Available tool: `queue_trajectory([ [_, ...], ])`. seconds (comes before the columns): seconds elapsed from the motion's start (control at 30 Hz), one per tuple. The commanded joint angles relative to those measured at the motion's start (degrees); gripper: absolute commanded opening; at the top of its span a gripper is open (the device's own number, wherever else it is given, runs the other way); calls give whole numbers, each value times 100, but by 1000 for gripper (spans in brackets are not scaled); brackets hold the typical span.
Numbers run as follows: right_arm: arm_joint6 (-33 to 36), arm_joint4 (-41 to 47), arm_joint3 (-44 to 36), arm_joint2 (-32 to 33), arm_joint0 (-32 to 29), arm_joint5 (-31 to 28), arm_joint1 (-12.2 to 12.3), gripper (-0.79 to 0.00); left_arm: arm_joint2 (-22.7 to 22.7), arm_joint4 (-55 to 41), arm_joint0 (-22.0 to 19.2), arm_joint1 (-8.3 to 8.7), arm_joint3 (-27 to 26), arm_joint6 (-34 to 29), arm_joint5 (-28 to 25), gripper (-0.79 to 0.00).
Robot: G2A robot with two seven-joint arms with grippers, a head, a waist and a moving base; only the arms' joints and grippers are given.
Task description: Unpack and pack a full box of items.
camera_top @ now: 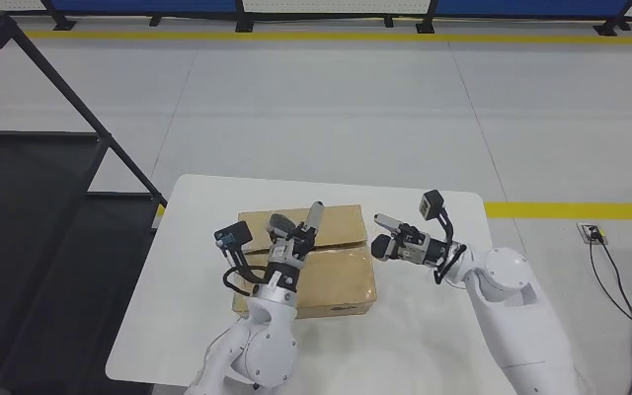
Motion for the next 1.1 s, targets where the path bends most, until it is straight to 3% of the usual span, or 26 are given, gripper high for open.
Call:
queue_trajectory([
  [0.0, -19, 46, -95, 93, -130, -40, 26, 0, 73, 55, -46, -26, 48, 1, 4, 0],
  [0.27, 9, 159, -280, 287, -443, -91, 114, 0, 232, 220, -137, -126, 253, 11, 46, 0],
  [1.07, 18, 350, -258, 205, -443, -155, 242, 0, 419, 1150, -27, -279, 650, -317, -12, 0],
])
